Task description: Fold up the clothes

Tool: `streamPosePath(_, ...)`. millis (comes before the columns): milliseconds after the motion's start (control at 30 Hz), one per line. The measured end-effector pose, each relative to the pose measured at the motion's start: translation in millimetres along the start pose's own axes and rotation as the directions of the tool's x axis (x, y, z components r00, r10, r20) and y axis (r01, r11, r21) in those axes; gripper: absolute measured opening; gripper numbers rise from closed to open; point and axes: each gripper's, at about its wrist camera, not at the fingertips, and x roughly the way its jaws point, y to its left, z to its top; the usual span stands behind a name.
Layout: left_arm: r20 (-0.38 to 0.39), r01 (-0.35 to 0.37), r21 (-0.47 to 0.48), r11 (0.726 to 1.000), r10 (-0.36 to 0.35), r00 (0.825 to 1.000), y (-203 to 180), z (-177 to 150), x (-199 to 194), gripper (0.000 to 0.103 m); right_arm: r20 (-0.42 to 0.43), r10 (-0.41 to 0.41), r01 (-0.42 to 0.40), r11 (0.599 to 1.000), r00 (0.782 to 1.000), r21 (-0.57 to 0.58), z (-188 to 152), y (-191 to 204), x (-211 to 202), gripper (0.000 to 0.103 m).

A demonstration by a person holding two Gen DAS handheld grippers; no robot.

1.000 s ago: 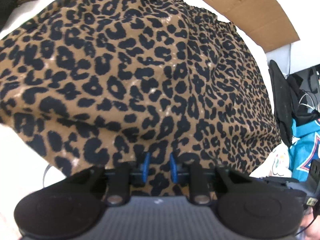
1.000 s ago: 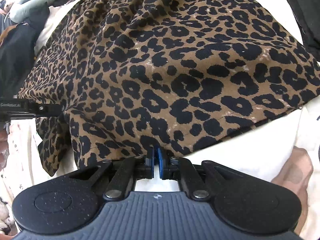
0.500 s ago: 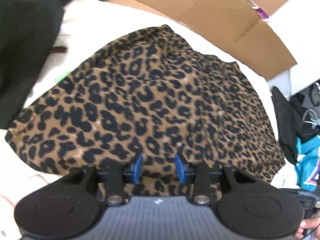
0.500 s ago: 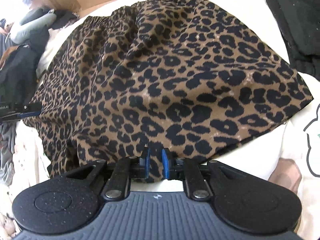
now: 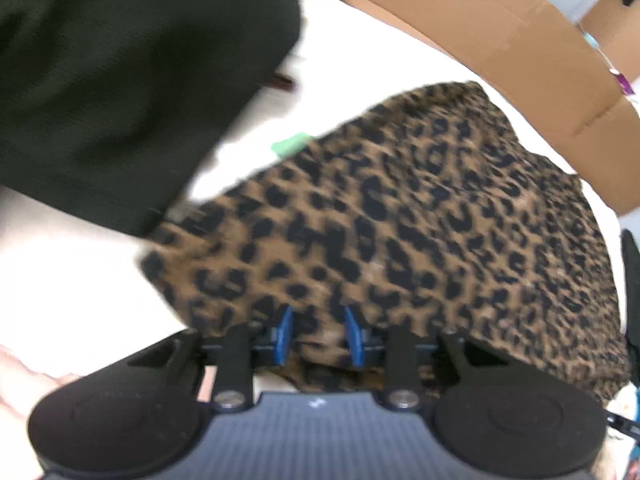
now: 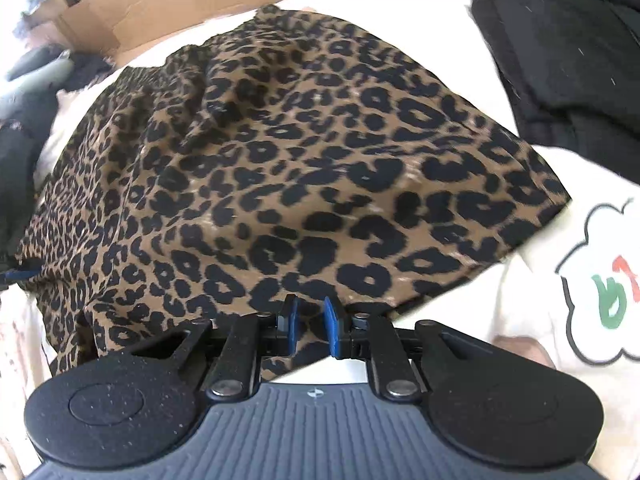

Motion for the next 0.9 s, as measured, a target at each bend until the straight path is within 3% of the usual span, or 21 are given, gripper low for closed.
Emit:
streamPosePath(200,0.053,-0.058,-0.04,0.998,0.06,0.997,41,15,-17,0.032,-0.016,-0.056,0.056,0.998,0.998,-0.008,-4,-8,-4,0.02)
streamPosePath(433,0.075,-0.092,0.011,0.996,0.091,0.993,60,18,-31,0.035,-0.042,-0.095,0.093,0.994,0.995,-0.05,-6,-9,-5,0.02)
streamPosePath(533,0.076,-0.091,0.042,0.995,0.087,0.993,62,15,-30,0.04,-0.025,-0.104,0.103,0.994,0.994,-0.033,-3,-12,-11,0.02)
streamPosePath(900,0.058,-0.043,0.096,0.994,0.037,0.998,56,9,-10,0.04,0.079,-0.191,0.19,0.981,0.978,0.024,21,-38,-26,0.02)
